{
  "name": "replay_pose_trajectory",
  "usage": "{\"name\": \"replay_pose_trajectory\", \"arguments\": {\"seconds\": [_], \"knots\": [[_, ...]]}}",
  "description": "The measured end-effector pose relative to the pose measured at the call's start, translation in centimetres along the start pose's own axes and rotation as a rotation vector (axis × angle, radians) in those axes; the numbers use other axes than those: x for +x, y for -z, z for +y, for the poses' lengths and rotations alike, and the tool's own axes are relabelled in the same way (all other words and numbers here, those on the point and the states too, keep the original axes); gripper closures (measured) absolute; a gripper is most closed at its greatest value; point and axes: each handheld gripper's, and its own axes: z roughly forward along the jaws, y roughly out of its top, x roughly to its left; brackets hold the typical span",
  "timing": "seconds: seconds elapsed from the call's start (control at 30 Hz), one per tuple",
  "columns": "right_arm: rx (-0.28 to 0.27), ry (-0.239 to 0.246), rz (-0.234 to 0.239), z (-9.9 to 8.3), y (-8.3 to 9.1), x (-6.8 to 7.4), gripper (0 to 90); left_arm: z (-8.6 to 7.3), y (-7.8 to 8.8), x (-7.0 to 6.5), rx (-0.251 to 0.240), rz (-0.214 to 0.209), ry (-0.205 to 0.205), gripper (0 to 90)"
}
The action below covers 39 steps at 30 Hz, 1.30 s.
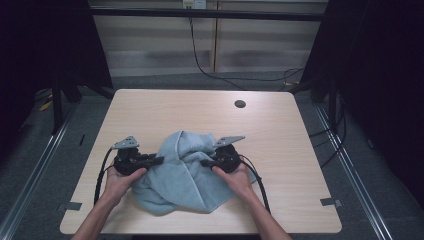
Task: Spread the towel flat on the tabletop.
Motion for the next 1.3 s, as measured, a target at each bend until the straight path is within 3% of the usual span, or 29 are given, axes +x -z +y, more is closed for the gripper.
{"name": "replay_pose_trajectory", "arguments": {"seconds": [0.03, 0.13, 0.2, 0.3, 0.47, 0.57, 0.6, 0.67, 0.7, 0.83, 0.87, 0.97, 1.0, 1.1, 1.2, 1.3], "knots": [[-0.017, -0.001, -0.007, 0.4, 0.5, -0.1, 80.9, 0.0, 0.0, 0.0, 0.000, 0.000, 0.000, 77.4], [-0.048, 0.003, -0.032, 1.4, 1.7, -0.3, 81.1, 0.9, 1.3, -0.3, -0.081, 0.003, 0.012, 78.2], [-0.089, -0.001, -0.066, 2.7, 3.6, -0.9, 81.4, 1.5, 2.2, -0.4, -0.127, 0.001, 0.023, 79.2], [-0.117, -0.002, -0.086, 3.6, 4.9, -1.3, 81.5, 2.4, 3.4, -0.6, -0.175, 0.004, 0.010, 79.4], [-0.213, 0.013, -0.143, 6.4, 8.7, -1.7, 81.6, 4.8, 5.4, -1.1, -0.236, 0.026, -0.028, 79.5], [-0.236, 0.015, -0.157, 7.1, 9.9, -1.7, 81.7, 6.1, 6.6, -1.9, -0.279, 0.041, -0.062, 79.5], [-0.268, 0.022, -0.165, 7.7, 11.2, -1.7, 81.7, 6.4, 6.9, -2.2, -0.292, 0.043, -0.072, 79.5], [-0.286, 0.021, -0.171, 7.9, 11.9, -1.5, 81.7, 6.5, 7.6, -2.8, -0.312, 0.041, -0.091, 79.5], [-0.292, 0.022, -0.170, 7.9, 12.3, -1.5, 81.7, 6.4, 7.6, -3.0, -0.311, 0.040, -0.094, 79.5], [-0.255, 0.035, -0.184, 6.5, 12.6, -1.2, 81.7, 4.1, 6.6, -3.8, -0.229, 0.046, -0.118, 79.3], [-0.237, 0.036, -0.187, 5.9, 12.5, -1.3, 81.7, 3.2, 6.0, -3.8, -0.186, 0.027, -0.103, 79.3], [-0.174, 0.022, -0.191, 3.1, 12.1, -1.6, 81.6, 1.4, 4.8, -4.0, -0.134, -0.004, -0.090, 79.1], [-0.174, 0.022, -0.191, 3.1, 12.1, -1.6, 81.6, 0.6, 4.4, -4.1, -0.112, -0.024, -0.087, 79.1], [-0.115, 0.023, -0.185, 0.5, 12.2, -1.7, 81.4, -1.3, 3.9, -5.2, -0.029, -0.067, -0.081, 77.1], [-0.105, 0.014, -0.180, -0.9, 12.5, -1.5, 81.3, -2.1, 4.0, -5.8, -0.014, -0.094, -0.073, 75.0], [-0.074, 0.005, -0.179, -2.9, 12.6, -1.2, 81.2, -2.2, 4.4, -6.0, -0.025, -0.103, -0.067, 65.5]]}}
